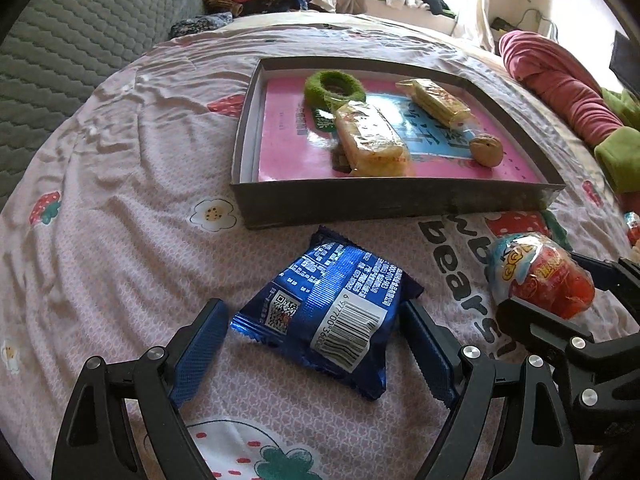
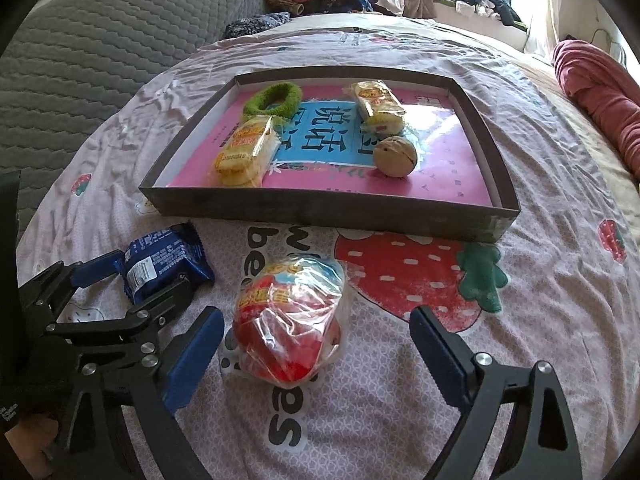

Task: Organize objects
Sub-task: 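Close the left tool on the blue packet while the right closes on the red candy, then lift the blue packet and red candy and carry both over the tray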

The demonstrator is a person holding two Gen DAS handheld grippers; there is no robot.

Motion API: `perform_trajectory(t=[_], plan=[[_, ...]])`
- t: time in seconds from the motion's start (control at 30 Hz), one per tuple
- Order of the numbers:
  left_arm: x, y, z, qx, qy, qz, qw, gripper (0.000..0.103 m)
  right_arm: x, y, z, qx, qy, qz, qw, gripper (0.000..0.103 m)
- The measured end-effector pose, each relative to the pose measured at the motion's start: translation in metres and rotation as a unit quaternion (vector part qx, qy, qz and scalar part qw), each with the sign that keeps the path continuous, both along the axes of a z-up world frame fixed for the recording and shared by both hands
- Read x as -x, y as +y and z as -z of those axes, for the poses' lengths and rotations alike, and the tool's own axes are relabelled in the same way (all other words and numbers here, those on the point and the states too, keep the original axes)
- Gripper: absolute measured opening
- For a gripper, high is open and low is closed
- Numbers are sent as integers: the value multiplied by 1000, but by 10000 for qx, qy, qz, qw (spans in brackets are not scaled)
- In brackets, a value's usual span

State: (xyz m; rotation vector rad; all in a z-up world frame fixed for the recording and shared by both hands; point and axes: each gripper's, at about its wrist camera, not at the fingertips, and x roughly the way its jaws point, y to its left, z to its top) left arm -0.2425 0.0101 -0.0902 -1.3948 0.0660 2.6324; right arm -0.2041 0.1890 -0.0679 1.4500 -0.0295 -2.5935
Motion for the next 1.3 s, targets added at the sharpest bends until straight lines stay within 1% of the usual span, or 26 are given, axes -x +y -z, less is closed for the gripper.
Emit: perform_trajectory(t=[0.13,0.27,0.33,0.4,0.6,0.67,0.73,0.77,0.87,1.13,1.3], plan=[[1,0,0,-34,14,-5,10000,88,2,0,2,22,-33,-20,10000,88],[2,1,1,-43,21,15,10000,88,4,-1,4,8,-78,-53,10000,77],[2,1,1,-45,13,16,10000,88,4,-1,6,16,-91,-79,9999,75],[2,1,0,-44,23,12,10000,88,5,-1,7,12,-111,-95,9999,70],[2,2,0,-43,36,48,10000,88,4,-1,9,23,-116,-111,9999,64],[1,3,-1,-64,45,65,9999,85,4,-1,9,32,-118,-119,9999,61],[1,3,-2,-82,64,80,9999,80,4,-1,9,30,-109,-124,9999,57],[0,3,-2,-88,79,68,9999,80,4,-1,9,12,-115,-129,9999,54],[1,1,-3,-133,75,49,9999,77,3,-1,9,-9,-116,-141,9998,53],[-1,-1,-4,-230,66,52,9997,75,2,2,9,97,-98,-126,9998,53],[-1,0,-4,-234,64,38,9997,74,-1,1,8,82,-80,-149,9998,52]])
